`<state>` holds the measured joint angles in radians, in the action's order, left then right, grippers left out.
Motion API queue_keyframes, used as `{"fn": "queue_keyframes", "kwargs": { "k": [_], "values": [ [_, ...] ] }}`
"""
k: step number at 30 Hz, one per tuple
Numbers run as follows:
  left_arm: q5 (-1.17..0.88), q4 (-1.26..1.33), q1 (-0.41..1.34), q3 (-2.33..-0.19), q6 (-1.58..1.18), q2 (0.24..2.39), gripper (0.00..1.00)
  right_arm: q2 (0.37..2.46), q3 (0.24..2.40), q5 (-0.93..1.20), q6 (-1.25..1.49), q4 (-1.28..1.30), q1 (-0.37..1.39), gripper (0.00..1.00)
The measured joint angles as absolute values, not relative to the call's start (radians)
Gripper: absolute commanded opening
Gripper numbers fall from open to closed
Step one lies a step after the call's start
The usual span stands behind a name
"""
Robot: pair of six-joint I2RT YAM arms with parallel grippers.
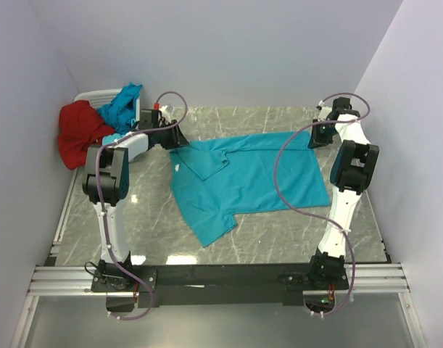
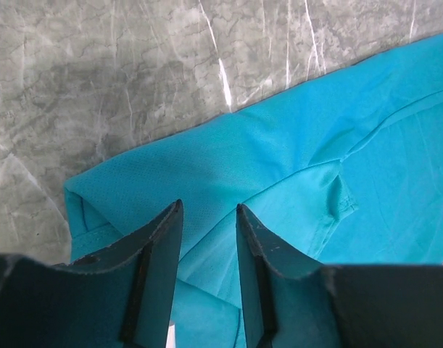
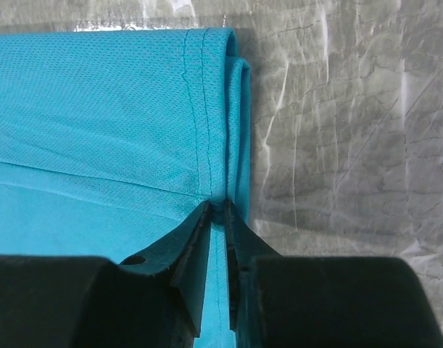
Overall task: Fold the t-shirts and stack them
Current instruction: Fold the tshirt
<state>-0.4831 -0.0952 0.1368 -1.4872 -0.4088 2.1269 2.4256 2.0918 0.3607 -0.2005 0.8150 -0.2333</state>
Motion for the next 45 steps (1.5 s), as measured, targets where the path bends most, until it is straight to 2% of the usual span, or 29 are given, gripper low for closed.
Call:
{"fn": "queue_keyframes", "kwargs": {
  "k": [6, 9, 19, 23, 29, 33, 35, 39, 43, 45],
  "values": [
    [-0.465, -0.095, 0.135, -1.487, -0.411, 2.108, 0.39, 2.396, 2.086, 0.402, -0.204, 0.802, -0.234, 0.33],
    [-0.456, -0.094, 0.134, -1.487, -0.416, 2.103, 0.35, 2.358, 2.086, 0.440, -0.202, 0.788, -0.234, 0.34],
    [-0.441, -0.114, 0.133, -1.523, -0.432, 2.133, 0.33, 2.327, 2.127, 0.506, -0.202, 0.765, -0.232, 0.32],
    [-0.410, -0.145, 0.131, -1.570, -0.434, 2.187, 0.27, 2.329, 2.125, 0.505, -0.203, 0.768, -0.231, 0.32],
    [-0.349, -0.197, 0.121, -1.584, -0.435, 2.212, 0.27, 2.311, 2.049, 0.508, -0.226, 0.762, -0.231, 0.33],
    [-0.323, -0.210, 0.118, -1.615, -0.429, 2.219, 0.36, 2.224, 1.911, 0.533, -0.264, 0.766, -0.231, 0.34],
    [-0.320, -0.210, 0.118, -1.620, -0.423, 2.219, 0.48, 2.136, 1.819, 0.554, -0.295, 0.762, -0.229, 0.35],
    [-0.314, -0.208, 0.128, -1.625, -0.380, 2.186, 0.60, 1.890, 1.626, 0.627, -0.375, 0.764, -0.215, 0.36],
    [-0.295, -0.186, 0.160, -1.582, -0.321, 2.038, 0.67, 1.650, 1.437, 0.703, -0.481, 0.751, -0.157, 0.37],
    [-0.287, -0.141, 0.178, -1.504, -0.278, 1.888, 0.80, 1.540, 1.322, 0.727, -0.543, 0.751, -0.104, 0.38]
  ]
}}
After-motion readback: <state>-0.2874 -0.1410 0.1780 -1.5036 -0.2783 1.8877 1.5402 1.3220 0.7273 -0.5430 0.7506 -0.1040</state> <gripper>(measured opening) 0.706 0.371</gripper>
